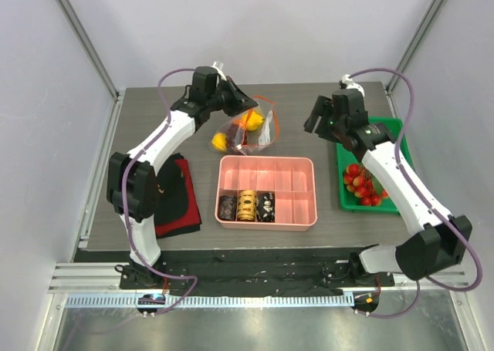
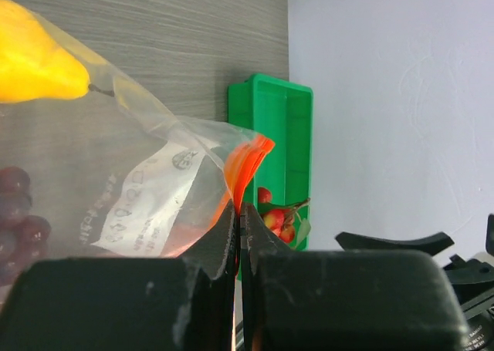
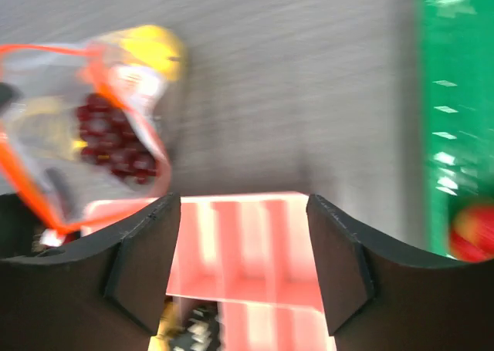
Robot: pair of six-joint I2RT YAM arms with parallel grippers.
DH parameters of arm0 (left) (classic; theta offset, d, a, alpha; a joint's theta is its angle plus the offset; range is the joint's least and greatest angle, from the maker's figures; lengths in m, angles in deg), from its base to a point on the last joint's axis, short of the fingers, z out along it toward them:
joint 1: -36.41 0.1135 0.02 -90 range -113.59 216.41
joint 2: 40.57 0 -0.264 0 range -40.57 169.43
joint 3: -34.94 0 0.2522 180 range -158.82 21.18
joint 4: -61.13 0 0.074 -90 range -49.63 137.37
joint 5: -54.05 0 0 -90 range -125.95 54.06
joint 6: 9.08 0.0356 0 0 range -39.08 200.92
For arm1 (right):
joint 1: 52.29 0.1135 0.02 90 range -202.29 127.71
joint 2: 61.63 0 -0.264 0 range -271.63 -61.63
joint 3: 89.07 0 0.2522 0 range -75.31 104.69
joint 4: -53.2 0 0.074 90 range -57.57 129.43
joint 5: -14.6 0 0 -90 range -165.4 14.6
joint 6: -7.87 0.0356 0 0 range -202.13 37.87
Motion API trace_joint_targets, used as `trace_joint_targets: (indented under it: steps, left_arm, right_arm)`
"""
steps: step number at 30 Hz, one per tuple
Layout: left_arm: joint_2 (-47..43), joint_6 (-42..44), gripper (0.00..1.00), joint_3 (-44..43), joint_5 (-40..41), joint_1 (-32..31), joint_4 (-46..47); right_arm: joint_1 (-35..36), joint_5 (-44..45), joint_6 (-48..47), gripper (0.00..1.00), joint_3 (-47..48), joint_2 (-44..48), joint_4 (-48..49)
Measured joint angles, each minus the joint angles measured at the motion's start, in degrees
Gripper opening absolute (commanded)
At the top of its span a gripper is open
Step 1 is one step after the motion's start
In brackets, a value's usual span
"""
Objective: Open the zip-top bag and remove the fake food
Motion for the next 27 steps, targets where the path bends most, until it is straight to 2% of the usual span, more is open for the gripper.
trace_joint_targets:
  steps: [4,7,15,18,21,24,27]
  left_arm:
    - [0.0,-1.2,0.0,-0.7,0.0,-1.2,0.1]
    - [0.2,-2.0,0.0,-2.1,0.0,-1.8,0.2]
    - [2.3,-4.0,0.0,-6.1,0.0,-2.7,1.2]
    - [3.1,-4.5,0.0,-6.3,-0.1,-2.8,1.4]
    - [3.6,-4.7,0.0,-6.5,-0.1,-2.9,1.7]
    - [4.0,-4.7,0.0,-6.8,-0.1,-3.0,2.0]
    - [4.2,-4.9,0.0,-7.1,-0.1,-3.0,2.2]
  right_arm:
    - [3.1,-4.6,1.6,0.54,3.8,-7.0,4.7]
    - [5.1,-6.6,2.6,0.48,7.1,-13.1,7.4]
    - [9.5,-10.3,4.5,0.45,9.5,-18.5,11.1]
    - [10.1,-10.1,4.8,0.4,9.8,-18.7,11.6]
    - [10.2,-8.2,4.8,0.41,10.7,-18.9,10.6]
    - [10.2,-5.0,4.4,0.55,13.4,-19.0,6.3]
    - [10.9,-1.0,2.9,0.6,17.8,-18.8,0.9]
